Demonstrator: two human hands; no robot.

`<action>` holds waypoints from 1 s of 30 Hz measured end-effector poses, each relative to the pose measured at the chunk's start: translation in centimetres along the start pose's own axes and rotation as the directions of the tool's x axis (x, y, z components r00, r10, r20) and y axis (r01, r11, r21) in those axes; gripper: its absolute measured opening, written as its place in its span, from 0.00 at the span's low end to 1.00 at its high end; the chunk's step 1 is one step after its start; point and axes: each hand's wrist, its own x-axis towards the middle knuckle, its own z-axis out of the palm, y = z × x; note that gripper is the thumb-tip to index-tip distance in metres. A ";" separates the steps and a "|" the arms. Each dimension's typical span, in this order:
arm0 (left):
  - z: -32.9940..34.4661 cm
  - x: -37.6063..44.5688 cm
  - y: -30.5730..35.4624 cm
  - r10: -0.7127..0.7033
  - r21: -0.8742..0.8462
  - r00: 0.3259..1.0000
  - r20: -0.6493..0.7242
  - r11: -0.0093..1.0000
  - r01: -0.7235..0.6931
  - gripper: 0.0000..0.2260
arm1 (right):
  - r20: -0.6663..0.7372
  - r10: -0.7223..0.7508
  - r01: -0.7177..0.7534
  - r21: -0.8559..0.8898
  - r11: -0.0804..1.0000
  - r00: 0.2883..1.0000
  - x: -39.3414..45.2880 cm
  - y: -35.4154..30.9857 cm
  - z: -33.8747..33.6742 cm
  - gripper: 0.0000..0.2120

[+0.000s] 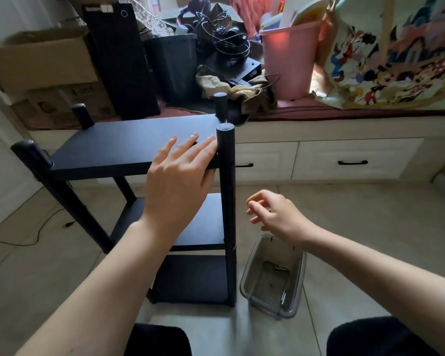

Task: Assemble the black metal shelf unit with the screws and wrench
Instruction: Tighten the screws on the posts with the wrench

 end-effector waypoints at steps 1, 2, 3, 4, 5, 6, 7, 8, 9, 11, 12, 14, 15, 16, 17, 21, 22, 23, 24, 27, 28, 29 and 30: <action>0.1 0.0 0.2 -0.016 -0.009 1.000 -0.002 1.000 0.016 0.15 | 0.030 0.043 -0.041 -0.070 0.997 0.999 0.2 1.3 0.2 0.05; 0.2 0.0 0.3 -0.029 -0.021 1.000 -0.003 0.999 0.029 0.16 | 0.074 0.090 -0.077 -0.164 0.983 0.993 0.4 2.7 0.6 0.05; 0.3 -0.1 0.4 -0.039 -0.032 0.999 -0.005 0.999 0.039 0.16 | 0.125 0.143 -0.104 -0.275 0.956 0.982 0.6 4.2 1.1 0.05; 0.3 -0.1 0.4 -0.046 -0.038 0.999 -0.012 0.998 0.045 0.16 | 0.173 0.201 -0.124 -0.379 0.917 0.964 0.8 5.8 1.7 0.08; 0.4 -0.1 0.4 -0.048 -0.040 0.999 -0.021 0.998 0.047 0.15 | 0.210 0.264 -0.143 -0.460 0.876 0.941 0.9 7.4 2.5 0.10; 0.5 -0.1 0.4 -0.046 -0.041 0.999 -0.028 0.998 0.045 0.15 | 0.238 0.325 -0.164 -0.515 0.841 0.916 0.9 9.0 3.4 0.12; 0.6 -0.1 0.4 -0.045 -0.043 0.998 -0.032 0.998 0.043 0.15 | 0.257 0.382 -0.191 -0.549 0.814 0.888 0.8 10.6 4.4 0.14; 0.6 -0.1 0.4 -0.046 -0.047 0.998 -0.034 0.998 0.044 0.15 | 0.271 0.432 -0.220 -0.567 0.794 0.860 0.6 12.1 5.5 0.15; 0.7 -0.1 0.4 -0.050 -0.051 0.998 -0.037 0.998 0.048 0.14 | 0.278 0.470 -0.248 -0.573 0.781 0.837 0.3 13.5 6.6 0.16; 0.7 -0.2 0.5 -0.056 -0.061 0.998 -0.038 0.997 0.054 0.14 | 0.292 0.512 -0.279 -0.576 0.768 0.807 -0.7 15.8 8.9 0.18; 0.7 -0.2 0.5 -0.055 -0.066 0.998 -0.039 0.996 0.052 0.14 | 0.305 0.523 -0.278 -0.583 0.764 0.796 -1.2 16.7 10.0 0.19; 0.6 -0.2 0.4 -0.051 -0.072 0.997 -0.050 0.996 0.047 0.13 | 0.325 0.523 -0.250 -0.608 0.754 0.788 -2.1 18.1 11.7 0.20; 0.5 -0.2 0.3 -0.047 -0.075 0.997 -0.054 0.996 0.043 0.13 | 0.325 0.518 -0.239 -0.615 0.751 0.791 -2.3 18.6 12.2 0.21; 0.5 -0.2 0.3 -0.045 -0.078 0.997 -0.058 0.996 0.041 0.13 | 0.325 0.512 -0.231 -0.619 0.751 0.795 -2.5 19.0 12.5 0.21; 0.4 -0.2 0.2 -0.043 -0.082 0.997 -0.061 0.996 0.038 0.12 | 0.330 0.505 -0.221 -0.620 0.753 0.797 -2.6 19.3 12.7 0.20; 0.3 -0.3 -0.1 -0.011 -0.092 0.998 -0.064 0.996 0.006 0.11 | 0.373 0.490 -0.160 -0.644 0.748 0.788 -3.3 20.0 13.1 0.14; 0.2 -0.3 -0.1 -0.003 -0.092 0.998 -0.062 0.996 -0.003 0.11 | 0.372 0.488 -0.150 -0.654 0.741 0.790 -3.6 20.2 13.2 0.11; 0.2 -0.4 -0.2 0.004 -0.092 0.998 -0.064 0.996 -0.010 0.11 | 0.371 0.491 -0.139 -0.670 0.730 0.788 -3.8 20.5 13.3 0.07; 0.2 -0.5 -0.2 0.008 -0.091 0.998 -0.067 0.996 -0.014 0.11 | 0.376 0.497 -0.125 -0.688 0.715 0.782 -4.0 20.7 13.2 0.05; 0.1 -0.7 -0.2 0.017 -0.090 0.997 -0.076 0.996 -0.024 0.11 | 0.441 0.546 -0.101 -0.705 0.702 0.712 -4.3 21.0 12.9 0.10; 0.0 -0.7 -0.2 0.023 -0.089 0.997 -0.079 0.996 -0.030 0.11 | 0.471 0.561 -0.101 -0.698 0.709 0.681 -4.4 21.0 12.8 0.13; -0.1 -0.7 -0.3 0.031 -0.091 0.996 -0.081 0.995 -0.038 0.11 | 0.499 0.569 -0.101 -0.688 0.719 0.653 -4.4 20.9 12.6 0.16; -0.1 -0.7 -0.3 0.039 -0.094 0.996 -0.082 0.994 -0.046 0.11 | 0.524 0.575 -0.102 -0.677 0.729 0.628 -4.5 20.8 12.4 0.17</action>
